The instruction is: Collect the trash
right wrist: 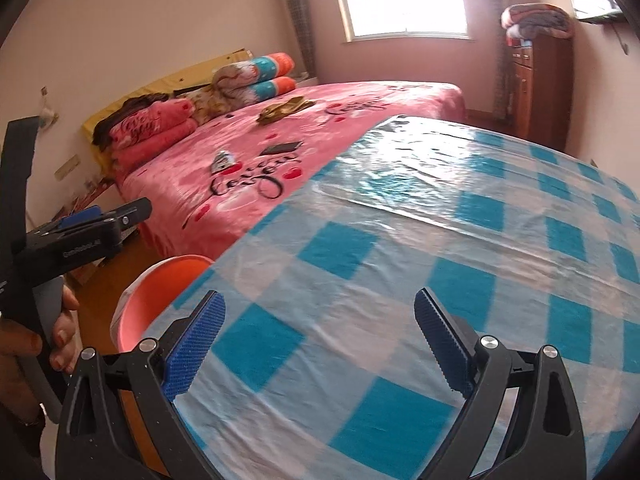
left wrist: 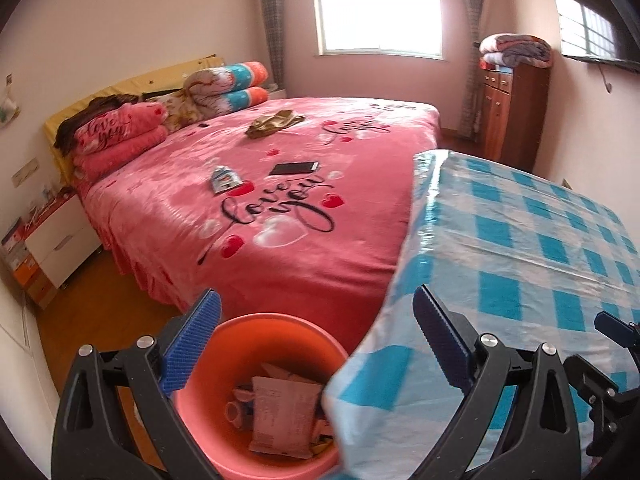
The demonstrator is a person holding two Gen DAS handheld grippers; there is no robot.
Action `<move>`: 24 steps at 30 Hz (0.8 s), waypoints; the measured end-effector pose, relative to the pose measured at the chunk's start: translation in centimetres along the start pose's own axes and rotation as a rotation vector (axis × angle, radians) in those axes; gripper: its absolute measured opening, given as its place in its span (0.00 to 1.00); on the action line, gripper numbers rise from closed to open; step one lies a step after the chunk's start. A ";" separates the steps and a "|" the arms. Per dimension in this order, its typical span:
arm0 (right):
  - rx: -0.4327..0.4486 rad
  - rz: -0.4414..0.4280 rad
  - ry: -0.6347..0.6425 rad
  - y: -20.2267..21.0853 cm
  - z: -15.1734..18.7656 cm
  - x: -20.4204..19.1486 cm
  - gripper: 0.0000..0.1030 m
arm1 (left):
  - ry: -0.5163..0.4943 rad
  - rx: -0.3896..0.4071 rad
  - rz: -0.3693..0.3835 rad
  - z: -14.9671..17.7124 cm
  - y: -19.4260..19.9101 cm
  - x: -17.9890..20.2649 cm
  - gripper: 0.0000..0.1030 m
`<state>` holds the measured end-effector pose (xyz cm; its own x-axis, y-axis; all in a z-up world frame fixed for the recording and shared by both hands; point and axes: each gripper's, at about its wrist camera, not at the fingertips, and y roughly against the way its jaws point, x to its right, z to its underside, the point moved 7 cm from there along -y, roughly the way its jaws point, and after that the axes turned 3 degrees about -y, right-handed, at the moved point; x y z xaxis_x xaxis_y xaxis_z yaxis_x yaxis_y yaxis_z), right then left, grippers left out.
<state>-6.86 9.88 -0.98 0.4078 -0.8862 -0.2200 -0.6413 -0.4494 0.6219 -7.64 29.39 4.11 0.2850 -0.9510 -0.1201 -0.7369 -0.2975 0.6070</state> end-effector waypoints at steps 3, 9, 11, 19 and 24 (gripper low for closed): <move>0.024 0.033 -0.015 0.8 -0.2 1.8 0.92 | -0.024 0.003 0.022 -0.4 0.4 1.7 0.94; 0.069 0.093 -0.063 2.2 -0.6 5.7 0.92 | -0.074 0.006 0.069 -0.7 1.0 5.5 0.94; 0.087 0.117 -0.078 2.9 -0.8 7.1 0.92 | -0.092 0.004 0.085 -0.8 1.0 6.9 0.94; 0.118 0.173 -0.155 4.3 -0.7 11.5 0.92 | -0.158 0.003 0.135 -0.9 1.2 11.8 0.94; 0.140 0.196 -0.188 5.1 -0.9 13.5 0.92 | -0.197 -0.002 0.161 -0.7 1.1 14.5 0.94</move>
<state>-4.04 -4.28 -0.14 0.1482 -0.9569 -0.2497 -0.7843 -0.2676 0.5597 -3.86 15.30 3.60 0.0388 -0.9843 -0.1723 -0.7620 -0.1407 0.6321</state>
